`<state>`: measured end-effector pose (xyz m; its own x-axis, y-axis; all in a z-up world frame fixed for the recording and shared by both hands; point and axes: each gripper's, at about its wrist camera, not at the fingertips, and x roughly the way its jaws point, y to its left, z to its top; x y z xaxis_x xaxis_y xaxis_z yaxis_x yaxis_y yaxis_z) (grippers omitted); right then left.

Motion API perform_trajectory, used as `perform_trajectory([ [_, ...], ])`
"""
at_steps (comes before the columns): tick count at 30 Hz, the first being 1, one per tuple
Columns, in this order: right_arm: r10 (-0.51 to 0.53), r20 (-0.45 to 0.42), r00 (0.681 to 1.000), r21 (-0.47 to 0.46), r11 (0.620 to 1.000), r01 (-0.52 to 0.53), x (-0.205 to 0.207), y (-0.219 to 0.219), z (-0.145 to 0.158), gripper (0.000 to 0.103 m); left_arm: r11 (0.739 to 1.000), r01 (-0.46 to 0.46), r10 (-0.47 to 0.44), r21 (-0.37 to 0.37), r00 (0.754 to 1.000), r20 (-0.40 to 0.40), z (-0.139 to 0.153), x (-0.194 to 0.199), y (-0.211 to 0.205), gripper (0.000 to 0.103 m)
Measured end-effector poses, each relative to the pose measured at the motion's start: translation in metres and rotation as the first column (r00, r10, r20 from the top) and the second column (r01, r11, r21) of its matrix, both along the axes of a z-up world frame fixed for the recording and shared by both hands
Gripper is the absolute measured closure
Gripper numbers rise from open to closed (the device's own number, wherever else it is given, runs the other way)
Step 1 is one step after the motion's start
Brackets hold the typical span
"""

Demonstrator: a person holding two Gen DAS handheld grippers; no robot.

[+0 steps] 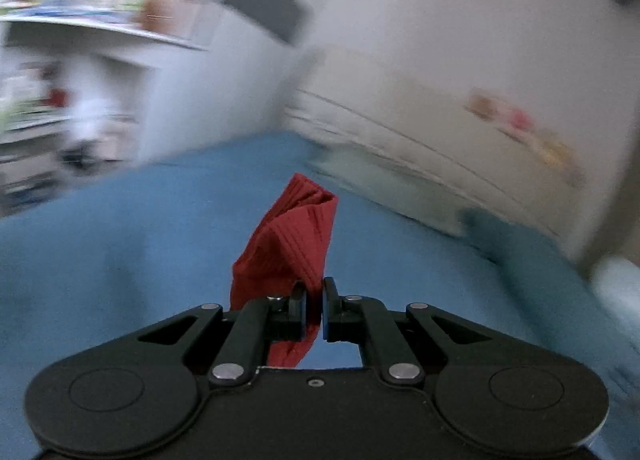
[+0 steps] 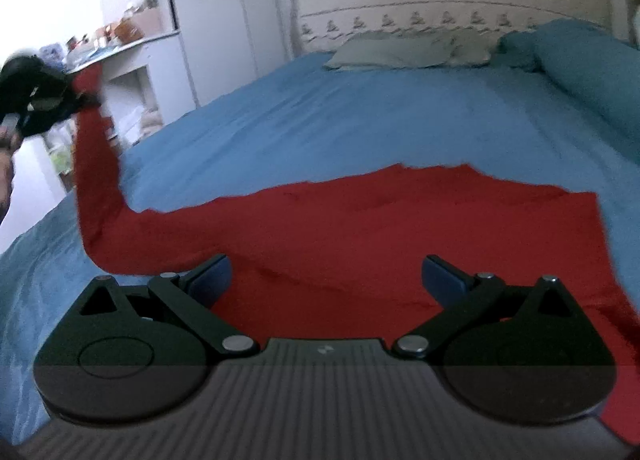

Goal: Fold small clothes

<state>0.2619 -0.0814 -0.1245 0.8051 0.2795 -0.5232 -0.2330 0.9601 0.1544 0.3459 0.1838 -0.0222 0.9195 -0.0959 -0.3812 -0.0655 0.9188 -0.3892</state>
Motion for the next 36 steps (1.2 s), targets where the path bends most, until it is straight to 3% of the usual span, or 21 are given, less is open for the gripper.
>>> perform_trajectory([
  [3,-0.049,0.014,0.999,0.003,0.999,0.049,-0.005,-0.031,0.006,0.000,0.987,0.158,-0.158,0.035,0.987,0.000,0.000,0.022,-0.086,0.096],
  [6,-0.099,0.014,0.995,-0.002,0.995,0.099,-0.013,-0.065,0.008,0.000,0.964,0.262,-0.260,0.043,0.965,-0.044,-0.021,0.036,-0.151,0.096],
  [10,-0.163,-0.014,0.986,-0.011,0.987,0.163,-0.023,-0.106,0.001,0.000,0.929,0.367,-0.355,0.056,0.922,-0.157,-0.082,0.047,-0.209,0.096],
  [13,-0.177,-0.061,0.982,0.019,0.984,0.178,-0.033,-0.129,-0.011,0.000,0.919,0.391,-0.370,0.046,0.898,-0.240,-0.124,0.046,-0.224,0.096],
  [18,-0.183,-0.102,0.978,0.003,0.983,0.184,-0.044,-0.140,-0.033,0.000,0.910,0.411,-0.382,0.052,0.881,-0.278,-0.145,0.039,-0.228,0.093],
  [19,-0.184,-0.108,0.977,0.010,0.982,0.187,-0.045,-0.141,-0.035,0.000,0.908,0.415,-0.385,0.057,0.882,-0.272,-0.145,0.034,-0.228,0.081],
  [20,-0.187,-0.111,0.976,0.015,0.982,0.189,-0.045,-0.142,-0.037,0.000,0.905,0.422,-0.394,0.057,0.881,-0.264,-0.142,0.032,-0.227,0.054],
  [22,-0.187,-0.112,0.976,0.028,0.981,0.192,-0.046,-0.141,-0.038,0.000,0.903,0.426,-0.405,0.051,0.885,-0.229,-0.132,0.031,-0.217,0.023],
  [23,-0.182,-0.115,0.977,0.037,0.982,0.187,-0.043,-0.143,-0.038,0.000,0.903,0.426,-0.407,0.052,0.890,-0.206,-0.124,0.026,-0.212,0.015],
  [30,-0.153,-0.110,0.982,0.047,0.986,0.158,-0.033,-0.128,-0.028,0.000,0.897,0.413,-0.388,0.159,0.906,-0.170,-0.071,-0.016,-0.152,0.006],
  [36,-0.144,-0.113,0.983,0.073,0.986,0.153,0.000,-0.096,-0.025,0.000,0.927,0.335,-0.312,0.170,0.939,-0.146,-0.079,-0.045,-0.094,0.000],
])
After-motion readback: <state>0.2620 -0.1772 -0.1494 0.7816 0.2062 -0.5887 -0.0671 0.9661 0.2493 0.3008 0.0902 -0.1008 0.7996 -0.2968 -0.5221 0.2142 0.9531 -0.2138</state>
